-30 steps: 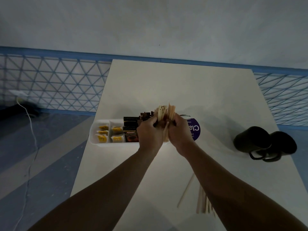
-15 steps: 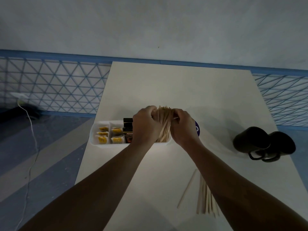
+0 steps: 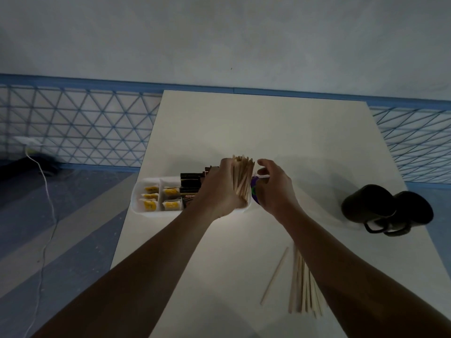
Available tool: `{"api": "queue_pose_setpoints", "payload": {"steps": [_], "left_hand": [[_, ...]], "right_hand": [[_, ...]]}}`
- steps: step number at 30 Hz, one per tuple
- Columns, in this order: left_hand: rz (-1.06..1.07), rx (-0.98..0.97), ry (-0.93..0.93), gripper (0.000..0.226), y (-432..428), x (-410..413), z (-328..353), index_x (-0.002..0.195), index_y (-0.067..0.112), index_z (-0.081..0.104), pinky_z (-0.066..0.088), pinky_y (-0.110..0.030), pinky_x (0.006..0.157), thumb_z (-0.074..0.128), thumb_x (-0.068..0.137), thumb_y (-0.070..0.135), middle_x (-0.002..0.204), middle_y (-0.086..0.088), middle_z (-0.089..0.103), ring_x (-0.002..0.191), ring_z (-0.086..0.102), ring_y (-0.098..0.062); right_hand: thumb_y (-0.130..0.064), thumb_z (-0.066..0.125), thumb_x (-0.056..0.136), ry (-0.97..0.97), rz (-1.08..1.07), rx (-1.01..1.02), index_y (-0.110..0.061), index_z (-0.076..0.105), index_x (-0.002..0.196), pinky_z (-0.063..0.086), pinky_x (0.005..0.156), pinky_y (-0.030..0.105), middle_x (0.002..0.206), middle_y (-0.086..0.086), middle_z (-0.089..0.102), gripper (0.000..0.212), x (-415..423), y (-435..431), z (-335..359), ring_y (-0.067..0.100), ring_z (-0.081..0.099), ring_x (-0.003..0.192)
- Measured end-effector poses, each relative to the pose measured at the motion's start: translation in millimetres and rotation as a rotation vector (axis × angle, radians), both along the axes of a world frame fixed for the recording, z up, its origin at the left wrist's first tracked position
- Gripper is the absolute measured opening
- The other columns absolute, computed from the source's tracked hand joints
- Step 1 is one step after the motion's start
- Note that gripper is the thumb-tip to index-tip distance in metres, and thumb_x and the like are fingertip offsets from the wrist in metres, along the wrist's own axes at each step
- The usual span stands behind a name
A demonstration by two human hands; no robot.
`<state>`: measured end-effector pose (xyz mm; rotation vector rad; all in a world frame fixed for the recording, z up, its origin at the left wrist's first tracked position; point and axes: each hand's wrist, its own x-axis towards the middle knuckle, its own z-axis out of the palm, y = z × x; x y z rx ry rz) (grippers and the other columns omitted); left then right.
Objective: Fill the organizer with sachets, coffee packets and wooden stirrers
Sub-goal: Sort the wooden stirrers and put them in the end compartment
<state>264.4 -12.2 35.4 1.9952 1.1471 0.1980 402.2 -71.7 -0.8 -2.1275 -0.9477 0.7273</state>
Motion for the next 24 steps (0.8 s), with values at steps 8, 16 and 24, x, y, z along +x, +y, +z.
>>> {"api": "queue_pose_setpoints", "payload": {"steps": [8,16,24], "left_hand": [[0.272,0.108,0.009,0.079,8.7,12.7,-2.5,0.142,0.013,0.035,0.038,-0.023,0.081,0.079,0.079,0.031,0.131,-0.012,0.046,0.116,0.051,-0.025],[0.037,0.07,0.179,0.061,23.7,20.2,-0.3,0.13,0.01,0.041,0.038,-0.029,0.071,0.073,0.078,0.013,0.115,-0.013,0.052,0.096,0.047,-0.02],[0.131,0.165,0.153,0.047,25.6,24.9,-15.2,0.115,0.008,0.049,0.04,-0.029,0.071,0.077,0.08,0.022,0.107,-0.01,0.056,0.098,0.054,-0.024]], "right_hand": [[-0.019,0.065,0.095,0.0,0.171,-0.072,-0.022,0.044,0.145,0.047,0.092,0.03,0.134,0.002,0.062,0.054,2.3,-1.0,-7.2,0.023,0.061,0.12],[-0.019,0.046,0.103,0.056,0.224,-0.064,-0.03,0.052,0.134,0.042,0.086,0.03,0.124,0.007,0.066,0.034,-4.2,14.2,-4.4,0.025,0.06,0.115],[-0.013,0.049,0.102,0.057,0.249,0.023,-0.02,0.059,0.133,0.051,0.088,0.023,0.114,-0.004,0.07,0.033,-1.2,18.9,0.9,0.01,0.065,0.103]]}}
